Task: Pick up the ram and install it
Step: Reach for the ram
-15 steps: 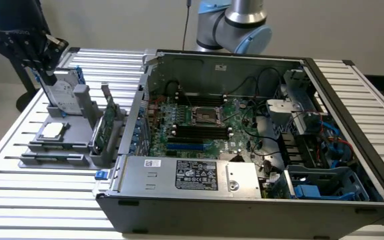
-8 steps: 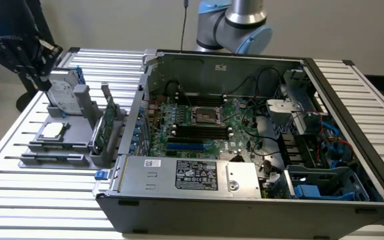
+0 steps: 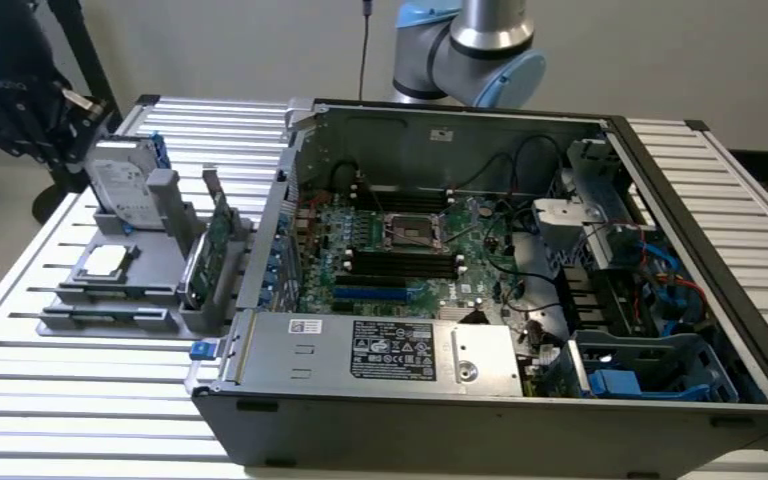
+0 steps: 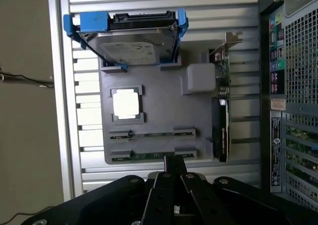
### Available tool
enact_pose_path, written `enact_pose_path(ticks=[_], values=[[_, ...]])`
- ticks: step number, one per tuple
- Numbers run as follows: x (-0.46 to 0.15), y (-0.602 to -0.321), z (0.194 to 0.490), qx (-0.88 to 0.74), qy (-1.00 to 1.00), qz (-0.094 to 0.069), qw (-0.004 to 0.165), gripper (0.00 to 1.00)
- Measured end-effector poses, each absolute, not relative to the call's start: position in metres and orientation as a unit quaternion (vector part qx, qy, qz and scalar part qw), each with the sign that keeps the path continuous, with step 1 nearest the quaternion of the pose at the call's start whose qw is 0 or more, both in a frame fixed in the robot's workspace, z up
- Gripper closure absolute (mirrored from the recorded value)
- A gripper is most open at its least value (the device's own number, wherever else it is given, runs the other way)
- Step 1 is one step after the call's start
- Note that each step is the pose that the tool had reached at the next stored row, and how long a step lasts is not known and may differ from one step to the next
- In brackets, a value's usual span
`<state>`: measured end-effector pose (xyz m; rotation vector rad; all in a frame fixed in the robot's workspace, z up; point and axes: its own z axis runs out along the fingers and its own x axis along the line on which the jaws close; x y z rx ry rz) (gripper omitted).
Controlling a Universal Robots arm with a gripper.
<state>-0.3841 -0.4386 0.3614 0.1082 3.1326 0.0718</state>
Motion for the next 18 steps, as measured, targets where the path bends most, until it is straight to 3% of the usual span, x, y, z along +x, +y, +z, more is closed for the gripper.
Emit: enact_pose_path(ticks=[18], values=[[-0.3926, -0.4445, 0.3538, 0.012, 1.000, 0.021, -0.011, 0.89]])
